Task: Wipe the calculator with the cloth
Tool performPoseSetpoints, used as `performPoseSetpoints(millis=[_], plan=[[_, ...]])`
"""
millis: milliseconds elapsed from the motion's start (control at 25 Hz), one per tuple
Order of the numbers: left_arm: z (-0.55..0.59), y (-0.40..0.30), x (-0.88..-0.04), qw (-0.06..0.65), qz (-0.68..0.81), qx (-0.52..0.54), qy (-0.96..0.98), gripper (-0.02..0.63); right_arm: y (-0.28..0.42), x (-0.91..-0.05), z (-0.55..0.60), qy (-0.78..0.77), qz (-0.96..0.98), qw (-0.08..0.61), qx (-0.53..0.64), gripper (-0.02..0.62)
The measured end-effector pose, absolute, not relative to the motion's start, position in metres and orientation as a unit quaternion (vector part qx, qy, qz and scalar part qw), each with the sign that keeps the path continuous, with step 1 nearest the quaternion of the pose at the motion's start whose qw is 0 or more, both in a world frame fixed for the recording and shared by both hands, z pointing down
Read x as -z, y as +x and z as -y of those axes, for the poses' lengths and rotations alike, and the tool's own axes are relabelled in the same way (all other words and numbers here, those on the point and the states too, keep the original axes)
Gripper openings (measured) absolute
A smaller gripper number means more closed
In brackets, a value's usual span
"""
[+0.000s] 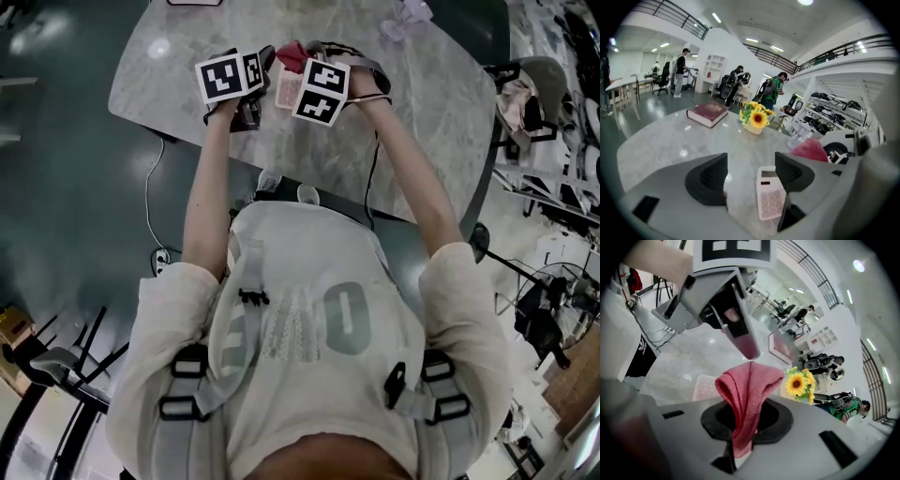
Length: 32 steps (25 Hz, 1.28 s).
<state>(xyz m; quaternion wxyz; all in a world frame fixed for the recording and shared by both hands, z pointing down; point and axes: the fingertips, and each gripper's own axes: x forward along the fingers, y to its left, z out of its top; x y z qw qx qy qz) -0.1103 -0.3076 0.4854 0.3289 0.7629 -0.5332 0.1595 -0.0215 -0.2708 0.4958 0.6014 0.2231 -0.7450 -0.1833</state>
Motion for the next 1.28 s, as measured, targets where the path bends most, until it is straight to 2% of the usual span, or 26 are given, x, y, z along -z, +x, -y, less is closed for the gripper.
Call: performPoseSetpoints(millis=[240,480,560,680,760,880,960,1080,1280], plan=[[0.324,-0.107,-0.379,0.201,0.568,-0.101,0.792,0.307,0.005,-0.409,0.296,0.328,0.761,0.524,0.198,0.055],[0.301,-0.091,-0.293,0.092,0.598,-0.018,0.796,0.287,0.03,-0.328,0.288,0.444,0.786,0.379,0.202,0.055],[0.288,-0.085,-0.275,0.063,0.601,0.002,0.797,0.254,0.033,-0.302,0.281,0.481,0.789,0.324,0.203,0.055],[0.266,-0.079,-0.255,0.025,0.602,0.022,0.798,0.161,0.039,-0.273,0.266,0.523,0.791,0.25,0.197,0.055],[0.254,-0.078,-0.249,0.004,0.61,0.026,0.792,0.133,0.043,-0.262,0.254,0.541,0.791,0.213,0.19,0.055],[0.235,-0.08,-0.244,-0.027,0.629,0.024,0.777,0.063,0.049,-0.254,0.232,0.559,0.79,0.174,0.182,0.055],[0.22,-0.079,-0.241,-0.042,0.633,0.026,0.773,0.04,0.056,-0.252,0.216,0.568,0.789,0.153,0.176,0.055],[0.203,-0.078,-0.235,-0.058,0.637,0.039,0.768,0.026,0.072,-0.257,0.197,0.582,0.788,0.125,0.156,0.055],[0.189,-0.079,-0.232,-0.078,0.647,0.059,0.756,0.021,0.086,-0.297,0.173,0.586,0.795,0.116,0.108,0.054]])
